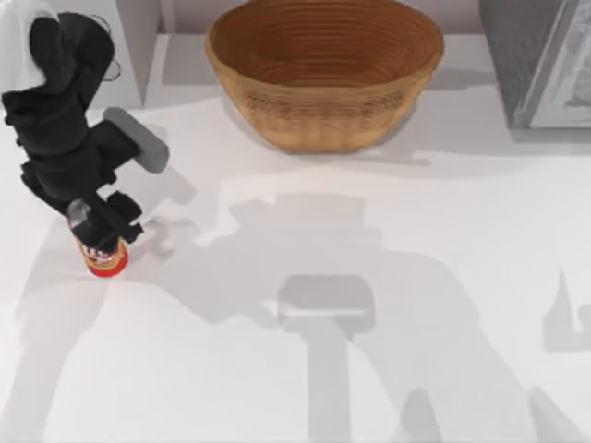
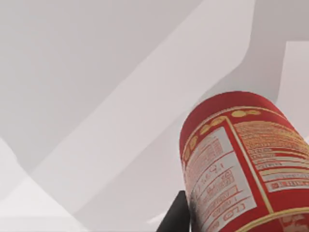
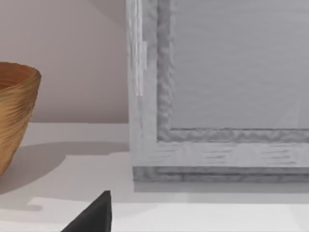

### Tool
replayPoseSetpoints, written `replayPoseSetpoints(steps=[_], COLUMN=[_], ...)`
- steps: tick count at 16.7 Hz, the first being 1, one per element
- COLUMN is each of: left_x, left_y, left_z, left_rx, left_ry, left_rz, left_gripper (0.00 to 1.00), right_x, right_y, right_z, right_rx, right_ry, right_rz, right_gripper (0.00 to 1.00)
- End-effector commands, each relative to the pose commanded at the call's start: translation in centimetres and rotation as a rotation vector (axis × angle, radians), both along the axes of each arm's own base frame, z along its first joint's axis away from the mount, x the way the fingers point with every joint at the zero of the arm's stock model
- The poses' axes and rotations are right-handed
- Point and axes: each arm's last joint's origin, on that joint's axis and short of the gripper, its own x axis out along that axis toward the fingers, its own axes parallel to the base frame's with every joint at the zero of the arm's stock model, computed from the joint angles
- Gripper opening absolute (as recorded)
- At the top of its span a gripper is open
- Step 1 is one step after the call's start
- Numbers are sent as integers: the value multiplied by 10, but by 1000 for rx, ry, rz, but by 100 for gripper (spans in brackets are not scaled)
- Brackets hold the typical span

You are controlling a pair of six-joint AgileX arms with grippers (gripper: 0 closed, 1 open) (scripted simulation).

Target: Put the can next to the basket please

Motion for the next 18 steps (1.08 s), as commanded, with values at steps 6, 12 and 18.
replayPoseSetpoints(steps=[6, 12, 18], left_x=[3, 17, 14], left_y=[-8, -68, -146], left_z=[1, 4, 6], left_rx=[0, 10, 39], left_ry=[1, 17, 33], left_rz=[11, 212, 602], left_gripper=[0, 0, 0], right_x=[0, 0, 0], right_y=[0, 0, 0], right_z=[0, 0, 0], right_rx=[0, 0, 0], right_ry=[0, 0, 0], right_rz=[0, 0, 0], right_gripper=[100, 100, 100])
